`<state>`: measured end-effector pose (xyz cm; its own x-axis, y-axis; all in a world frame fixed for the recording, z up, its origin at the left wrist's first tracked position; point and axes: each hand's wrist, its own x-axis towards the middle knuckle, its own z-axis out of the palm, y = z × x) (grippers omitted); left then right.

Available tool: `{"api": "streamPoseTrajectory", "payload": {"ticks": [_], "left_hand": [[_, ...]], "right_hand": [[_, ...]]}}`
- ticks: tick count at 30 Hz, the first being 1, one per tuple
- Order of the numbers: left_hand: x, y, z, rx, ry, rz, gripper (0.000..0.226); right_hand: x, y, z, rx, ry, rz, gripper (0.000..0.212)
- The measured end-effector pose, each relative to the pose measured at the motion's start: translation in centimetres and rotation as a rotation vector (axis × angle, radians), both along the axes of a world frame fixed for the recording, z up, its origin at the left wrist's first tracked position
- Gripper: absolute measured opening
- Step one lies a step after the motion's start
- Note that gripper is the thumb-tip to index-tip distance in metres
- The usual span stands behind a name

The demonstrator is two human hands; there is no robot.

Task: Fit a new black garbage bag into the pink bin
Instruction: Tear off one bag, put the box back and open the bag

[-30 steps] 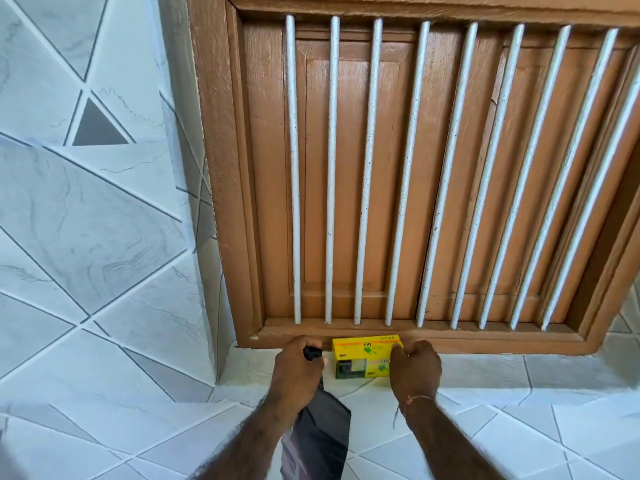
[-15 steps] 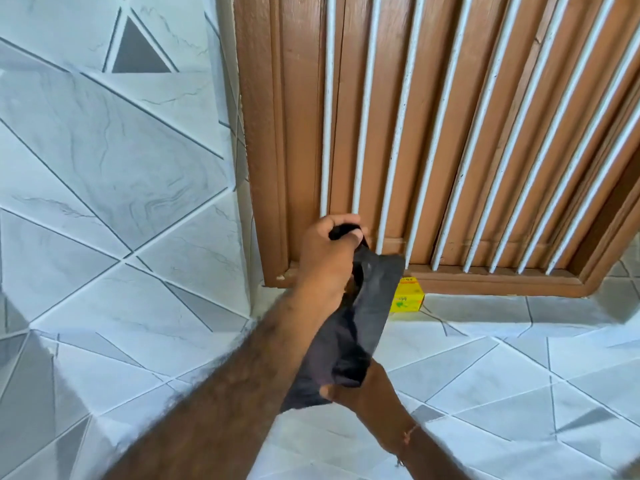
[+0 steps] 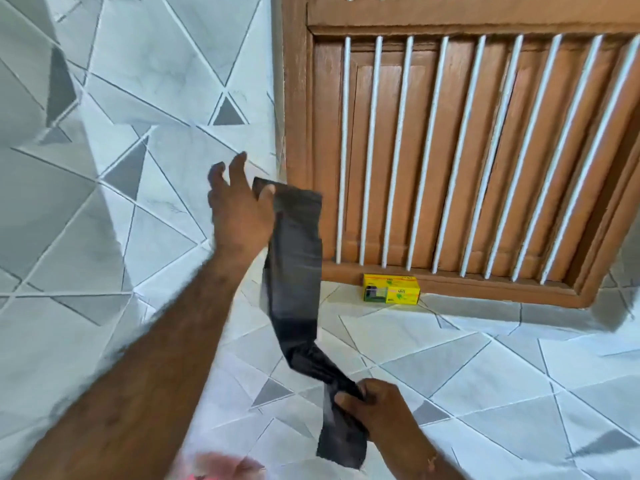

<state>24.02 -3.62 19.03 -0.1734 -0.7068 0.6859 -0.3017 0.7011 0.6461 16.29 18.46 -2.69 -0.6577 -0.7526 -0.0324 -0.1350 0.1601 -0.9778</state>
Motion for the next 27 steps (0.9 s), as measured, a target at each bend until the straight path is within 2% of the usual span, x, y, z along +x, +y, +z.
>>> {"api": "streamPoseTrajectory", "payload": {"ticks": [2, 4, 6, 8, 9, 12, 16, 20, 23, 25, 27], "left_hand": [[3.2, 4.5, -4.4, -0.123, 0.022, 0.152, 0.049], [6.7, 10.7, -9.9, -0.186, 0.043, -0.023, 0.035], [9.8, 17.1, -15.3, 0.053, -0.111, -0.27, 0.022], [12.4, 21.7, -19.2, 0.354, -0.272, -0.406, 0.025], [13.2, 22.9, -20.5, 0.432, -0.289, -0.434, 0.026], [15.6, 22.9, -21.2, 0.51, -0.263, -0.402, 0.032], [19.6, 21.0, -20.8, 0.536, -0.308, -0.278, 0.031], [22.7, 19.5, -20.4, 0.613, -0.294, -0.209, 0.013], [25.7, 18.7, -19.8, 0.681, -0.27, -0.285, 0.037], [27.8, 18.3, -19.4, 0.803, -0.191, -0.383, 0.04], [30.1, 17.5, -19.3, 0.975, -0.011, -0.482, 0.036]], "right_hand": [[1.7, 1.9, 0.3, -0.071, -0.071, -0.017, 0.045], [3.4, 3.4, 0.1, -0.113, -0.211, -0.024, 0.039], [5.0, 4.2, -0.3, -0.142, -0.396, -0.025, 0.038], [6.8, 4.8, -0.6, -0.173, -0.528, 0.001, 0.055], [7.8, 5.0, -0.5, -0.187, -0.565, 0.015, 0.062], [10.4, 5.1, -0.2, -0.181, -0.634, 0.047, 0.055], [13.1, 5.5, 0.1, -0.221, -0.779, 0.155, 0.011], [16.5, 5.3, 0.0, -0.134, -0.735, 0.011, 0.015], [20.1, 4.4, 0.4, -0.079, -0.625, -0.112, 0.027], [22.2, 3.9, 0.6, -0.094, -0.644, -0.167, 0.029], [24.4, 3.3, 0.9, -0.124, -0.684, -0.197, 0.031]]}}
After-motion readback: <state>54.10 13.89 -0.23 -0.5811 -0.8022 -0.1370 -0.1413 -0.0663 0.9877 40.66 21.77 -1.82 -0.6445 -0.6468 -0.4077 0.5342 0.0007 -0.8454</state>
